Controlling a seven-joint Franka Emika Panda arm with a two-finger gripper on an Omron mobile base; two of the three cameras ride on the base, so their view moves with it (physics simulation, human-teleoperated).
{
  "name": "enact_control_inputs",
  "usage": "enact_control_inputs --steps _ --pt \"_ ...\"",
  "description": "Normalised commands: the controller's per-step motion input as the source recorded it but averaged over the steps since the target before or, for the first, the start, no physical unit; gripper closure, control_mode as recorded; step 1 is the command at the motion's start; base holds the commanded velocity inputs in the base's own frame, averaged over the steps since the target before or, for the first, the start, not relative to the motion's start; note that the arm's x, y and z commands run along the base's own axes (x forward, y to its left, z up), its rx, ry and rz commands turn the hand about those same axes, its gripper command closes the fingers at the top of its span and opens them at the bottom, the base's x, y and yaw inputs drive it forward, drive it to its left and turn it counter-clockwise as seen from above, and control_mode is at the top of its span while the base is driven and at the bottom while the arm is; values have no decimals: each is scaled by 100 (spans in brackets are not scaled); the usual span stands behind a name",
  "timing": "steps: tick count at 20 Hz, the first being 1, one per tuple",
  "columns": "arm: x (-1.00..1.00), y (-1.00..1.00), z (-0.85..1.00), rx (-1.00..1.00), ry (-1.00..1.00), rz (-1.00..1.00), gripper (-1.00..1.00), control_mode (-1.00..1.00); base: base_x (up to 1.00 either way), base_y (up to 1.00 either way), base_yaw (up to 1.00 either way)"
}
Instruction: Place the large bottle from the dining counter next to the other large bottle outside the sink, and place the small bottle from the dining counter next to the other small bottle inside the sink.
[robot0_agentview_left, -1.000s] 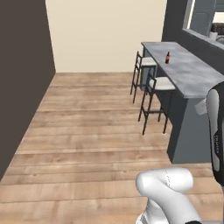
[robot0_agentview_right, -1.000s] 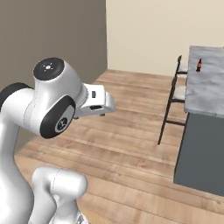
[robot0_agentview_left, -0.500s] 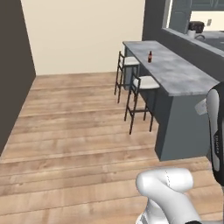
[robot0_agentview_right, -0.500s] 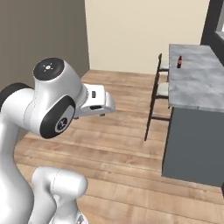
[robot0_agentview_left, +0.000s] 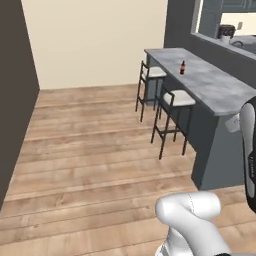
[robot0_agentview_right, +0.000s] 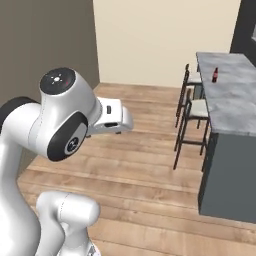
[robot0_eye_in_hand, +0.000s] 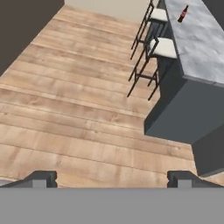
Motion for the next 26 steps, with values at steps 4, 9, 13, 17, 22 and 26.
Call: enact_control_inputs --steps 4,9,13,17,22,26 --pt "0 0 0 0 0 0 -100 100 97 73 -4" --pt "0 0 0 0 0 0 -100 100 100 52 -6" --pt "0 0 0 0 0 0 -100 100 100 46 -5" --pt "0 0 0 0 0 0 -100 100 100 44 -5" --pt "0 0 0 0 0 0 -100 100 100 40 -5" --pt "0 0 0 0 0 0 -100 100 100 33 -8"
